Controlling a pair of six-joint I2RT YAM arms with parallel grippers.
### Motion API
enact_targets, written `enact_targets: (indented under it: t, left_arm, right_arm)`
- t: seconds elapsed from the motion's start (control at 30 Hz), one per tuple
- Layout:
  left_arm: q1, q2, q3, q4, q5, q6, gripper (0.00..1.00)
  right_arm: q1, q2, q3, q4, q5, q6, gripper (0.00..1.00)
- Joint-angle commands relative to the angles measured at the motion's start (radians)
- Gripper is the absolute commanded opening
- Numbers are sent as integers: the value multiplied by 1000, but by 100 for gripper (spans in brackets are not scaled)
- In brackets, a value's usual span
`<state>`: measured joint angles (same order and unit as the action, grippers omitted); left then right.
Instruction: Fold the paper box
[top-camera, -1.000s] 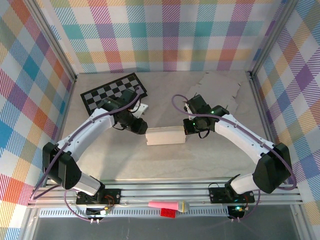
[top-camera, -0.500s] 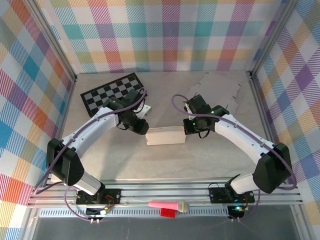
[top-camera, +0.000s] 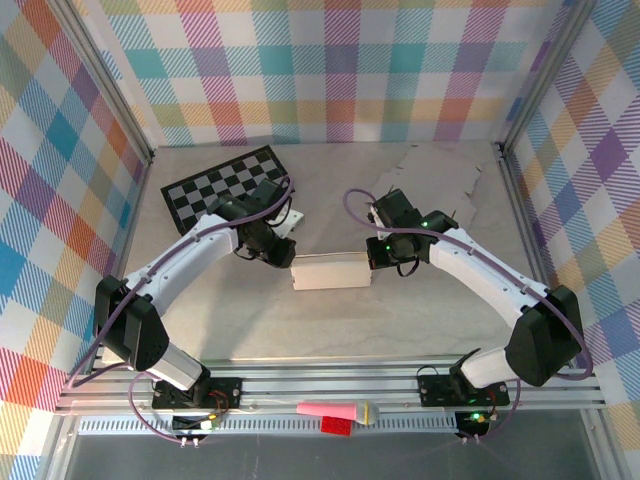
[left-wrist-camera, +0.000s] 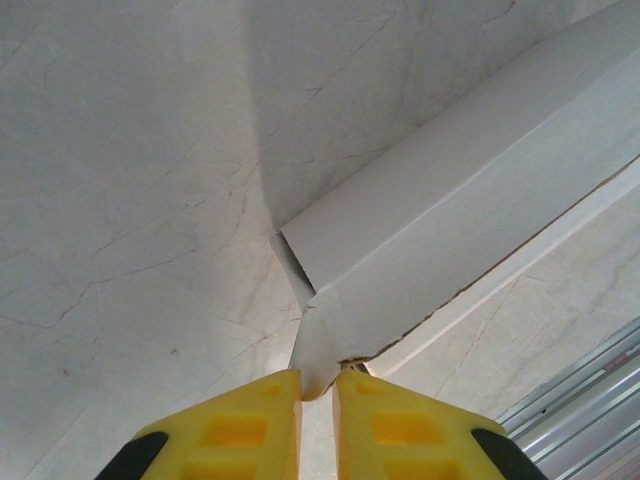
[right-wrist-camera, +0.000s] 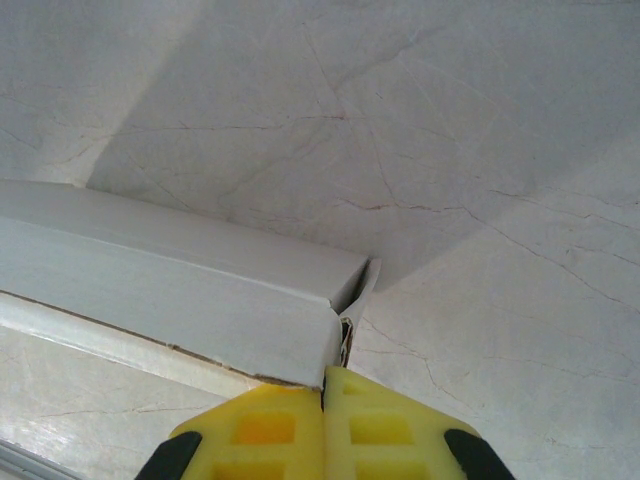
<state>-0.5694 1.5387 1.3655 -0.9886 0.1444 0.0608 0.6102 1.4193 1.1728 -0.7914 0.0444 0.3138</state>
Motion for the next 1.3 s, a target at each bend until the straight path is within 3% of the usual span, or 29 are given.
enact_targets:
  t: [0.0,0.6,0.83,0.97,1.27]
  left_arm:
    - [-9,15,36,2,0,-1,11]
    - [-19,36,69,-31,20,-131,3]
    - [-27,22,53,-35,-33,-151,20]
    - [-29,26,51,-24,-39,-150,23]
    - [-35,40,52,-15,-40,-148,13]
  right_arm:
    - [10,26,3,-72,-13,-2,0]
    - [9,26,6,-71,-16,0,0]
    - [10,23,0,-72,-15,0,0]
    - [10,24,0,-72,-14,-2,0]
    - [10,27,4,-72,-14,1,0]
